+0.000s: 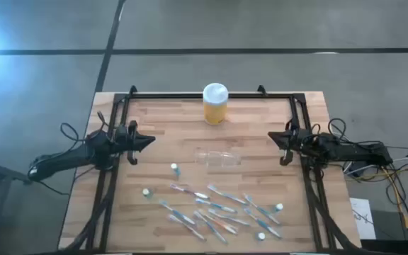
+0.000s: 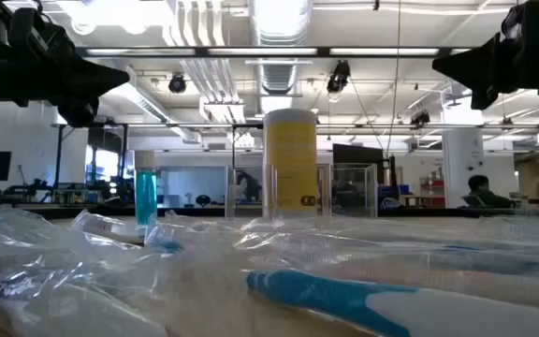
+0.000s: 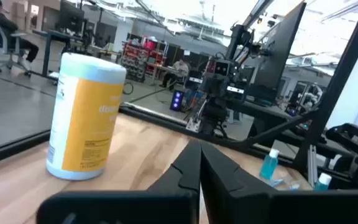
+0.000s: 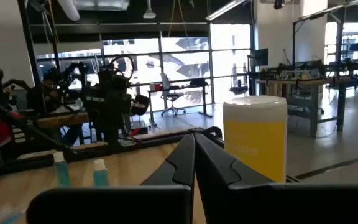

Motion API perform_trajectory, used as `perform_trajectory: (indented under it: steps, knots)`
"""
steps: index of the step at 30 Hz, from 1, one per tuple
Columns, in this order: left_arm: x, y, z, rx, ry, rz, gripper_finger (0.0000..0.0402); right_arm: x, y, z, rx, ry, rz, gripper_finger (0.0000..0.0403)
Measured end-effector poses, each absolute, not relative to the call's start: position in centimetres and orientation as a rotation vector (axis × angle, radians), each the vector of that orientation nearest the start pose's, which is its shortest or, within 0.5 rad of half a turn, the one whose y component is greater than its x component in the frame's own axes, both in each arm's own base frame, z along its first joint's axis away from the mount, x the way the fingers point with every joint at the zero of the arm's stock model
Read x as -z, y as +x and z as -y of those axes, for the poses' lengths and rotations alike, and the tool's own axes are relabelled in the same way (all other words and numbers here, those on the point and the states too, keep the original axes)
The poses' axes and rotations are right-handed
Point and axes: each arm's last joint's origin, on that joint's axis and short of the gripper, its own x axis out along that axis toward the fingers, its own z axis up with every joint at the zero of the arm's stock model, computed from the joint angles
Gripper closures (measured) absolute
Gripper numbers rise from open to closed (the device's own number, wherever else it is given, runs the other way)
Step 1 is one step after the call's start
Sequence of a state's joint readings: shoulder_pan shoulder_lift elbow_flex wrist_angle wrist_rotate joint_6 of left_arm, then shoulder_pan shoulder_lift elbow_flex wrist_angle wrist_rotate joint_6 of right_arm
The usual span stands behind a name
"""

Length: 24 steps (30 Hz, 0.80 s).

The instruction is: Pick & Place toothbrushing station

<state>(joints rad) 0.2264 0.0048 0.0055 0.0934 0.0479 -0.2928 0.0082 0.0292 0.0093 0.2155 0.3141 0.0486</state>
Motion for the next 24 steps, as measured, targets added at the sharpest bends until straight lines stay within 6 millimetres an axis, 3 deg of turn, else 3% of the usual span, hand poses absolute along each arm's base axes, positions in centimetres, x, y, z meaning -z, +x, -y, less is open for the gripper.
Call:
perform_trajectory:
  steps: [24]
  knots:
    - [-16.93,9.5,-2.19,-0.218,-0.277,0.076,0.039,-18.0,9.83,0.81,0.301,0.09,0.149,0.0394]
